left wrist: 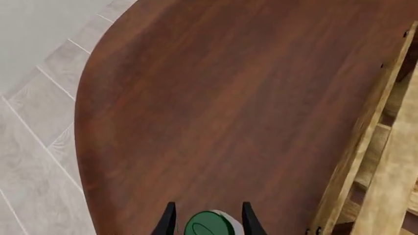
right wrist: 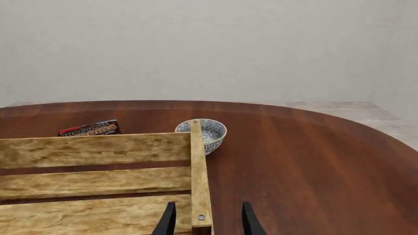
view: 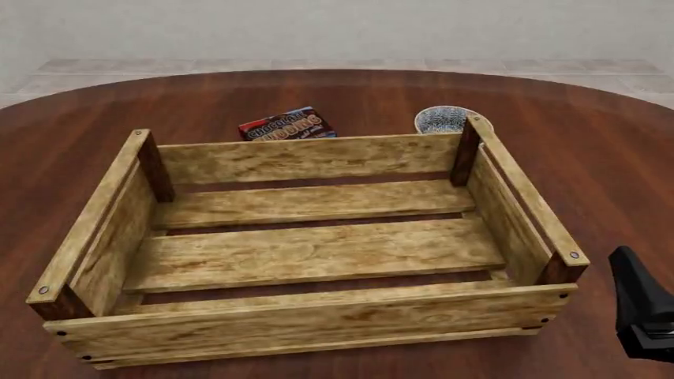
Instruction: Pick up the salad dressing and put it in the tray.
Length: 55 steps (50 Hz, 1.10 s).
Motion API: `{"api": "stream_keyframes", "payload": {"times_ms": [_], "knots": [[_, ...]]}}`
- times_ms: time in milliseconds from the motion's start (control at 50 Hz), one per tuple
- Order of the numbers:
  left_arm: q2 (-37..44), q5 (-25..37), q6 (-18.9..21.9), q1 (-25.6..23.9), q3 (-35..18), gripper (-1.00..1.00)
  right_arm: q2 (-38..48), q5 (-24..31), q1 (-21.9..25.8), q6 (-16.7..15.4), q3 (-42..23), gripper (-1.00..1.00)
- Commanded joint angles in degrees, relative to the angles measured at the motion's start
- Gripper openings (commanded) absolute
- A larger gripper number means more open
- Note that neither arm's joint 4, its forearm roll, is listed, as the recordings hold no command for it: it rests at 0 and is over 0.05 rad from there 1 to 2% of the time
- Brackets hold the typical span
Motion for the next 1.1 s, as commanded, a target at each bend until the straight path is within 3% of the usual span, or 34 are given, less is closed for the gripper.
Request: {"api": "stream_keyframes", "payload": {"times_ms": [20, 60, 80, 260, 420, 720, 1100], "knots": [[4.40, -4.57, 0.54, 1.02, 1.74, 1.00, -0.01, 0.00, 0.00, -0.01, 0.00, 1.00], [5.63, -5.97, 0.07, 1.02, 2.25, 1.00, 0.00, 0.00, 0.00, -0.01, 0.00, 1.00], [5.33, -5.86, -0.10, 0.84, 2.41, -1.00, 0.01, 0.00, 0.02, 0.00, 0.00, 1.00], [3.71, -5.38, -0.49, -0.08, 3.01, -1.00, 0.00, 0.00, 0.01, -0.01, 0.00, 1.00], [-0.23, -0.66, -0.74, -0.89, 1.78, -1.00, -0.01, 0.00, 0.00, 0.00, 0.00, 1.00], [-9.26, 10.70, -0.52, -2.44, -7.97, -1.00, 0.00, 0.00, 0.00, -0.01, 0.00, 1.00], [-9.97, 13.50, -0.82, -7.12, -18.60, -1.00, 0.00, 0.00, 0.00, 0.01, 0.00, 1.00]]}}
